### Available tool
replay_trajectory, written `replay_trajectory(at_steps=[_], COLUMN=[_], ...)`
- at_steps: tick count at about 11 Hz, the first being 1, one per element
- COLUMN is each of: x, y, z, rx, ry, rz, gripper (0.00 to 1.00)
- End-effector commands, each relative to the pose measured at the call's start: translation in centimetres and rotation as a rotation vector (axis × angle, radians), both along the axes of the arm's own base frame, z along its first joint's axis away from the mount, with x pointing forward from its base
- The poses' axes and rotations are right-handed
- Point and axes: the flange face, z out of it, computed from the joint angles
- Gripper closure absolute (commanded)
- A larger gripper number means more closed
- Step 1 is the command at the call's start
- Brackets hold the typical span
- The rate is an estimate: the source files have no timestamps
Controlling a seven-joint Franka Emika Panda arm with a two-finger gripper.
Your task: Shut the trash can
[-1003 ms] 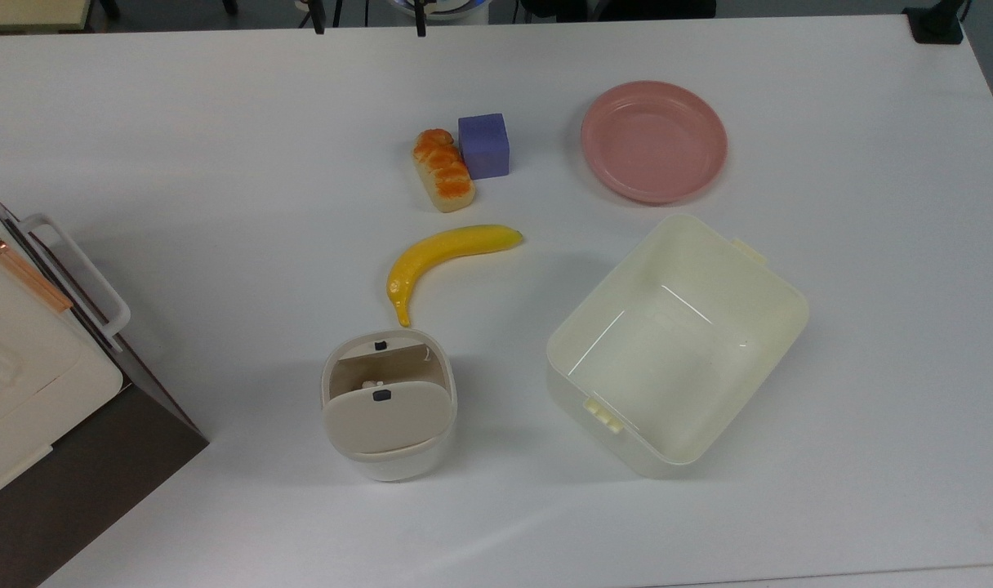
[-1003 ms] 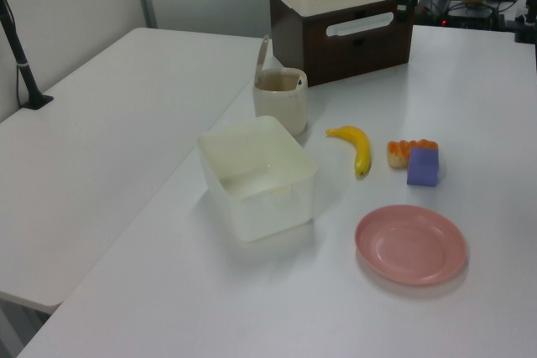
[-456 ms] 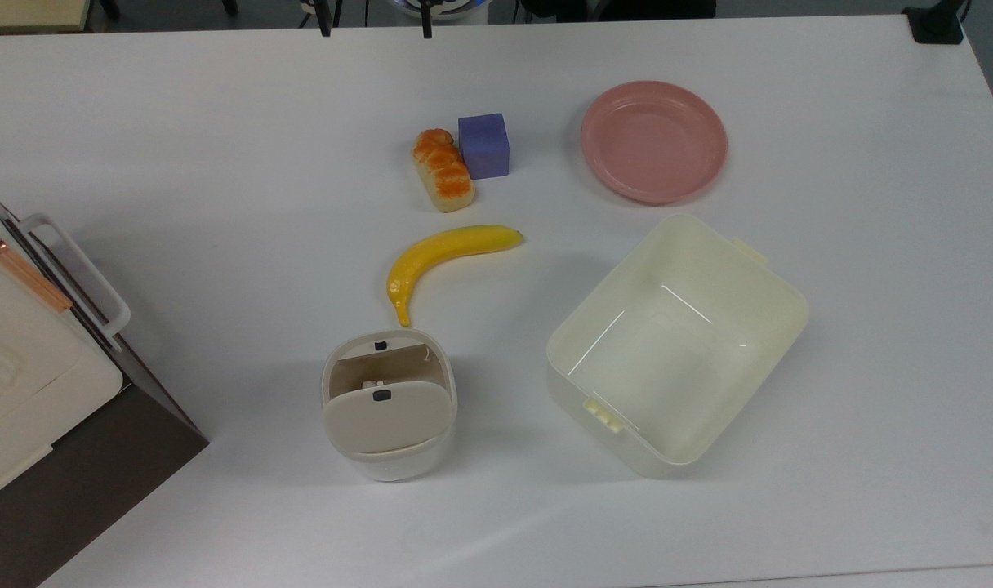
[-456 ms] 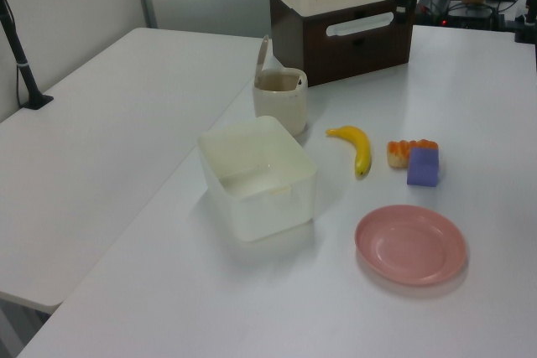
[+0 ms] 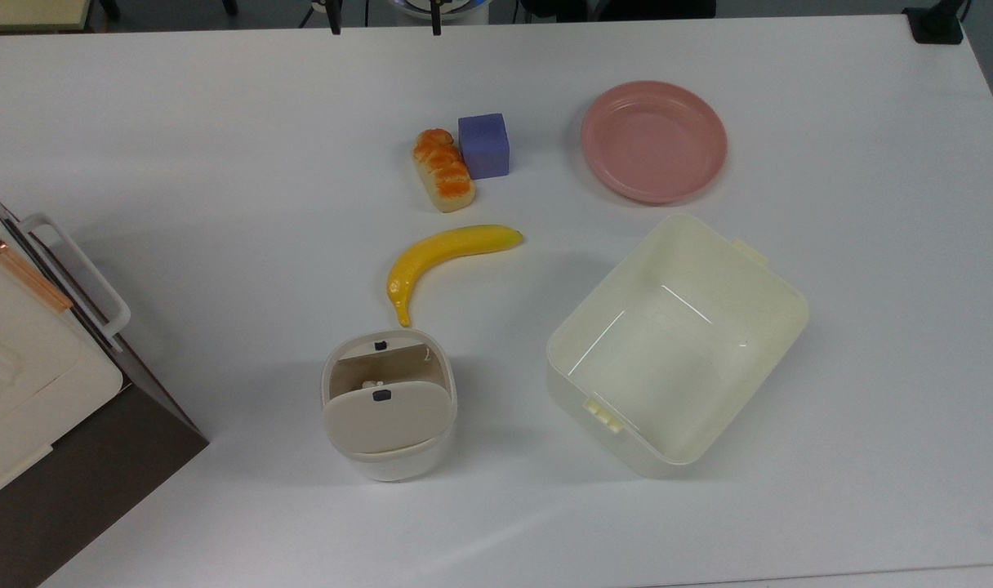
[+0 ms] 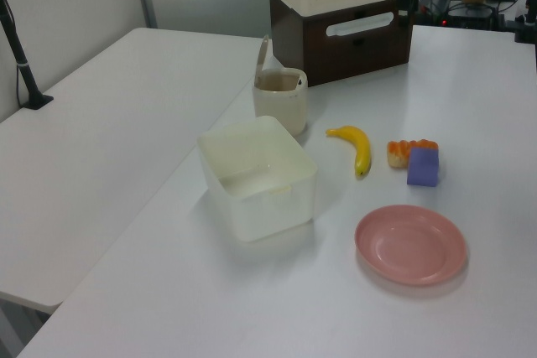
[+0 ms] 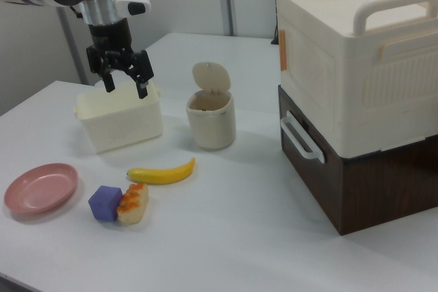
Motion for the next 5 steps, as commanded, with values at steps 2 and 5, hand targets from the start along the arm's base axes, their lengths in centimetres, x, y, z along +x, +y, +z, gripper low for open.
replay_trajectory(at_steps=[2,5], x=[-0.30,-0.32], y=[0.35,0.34], z=[0.39,0.56], rx=[0.018,0.018], ry=[0.014,0.009], rz=[0.011,0.011], gripper=[0.00,0.00])
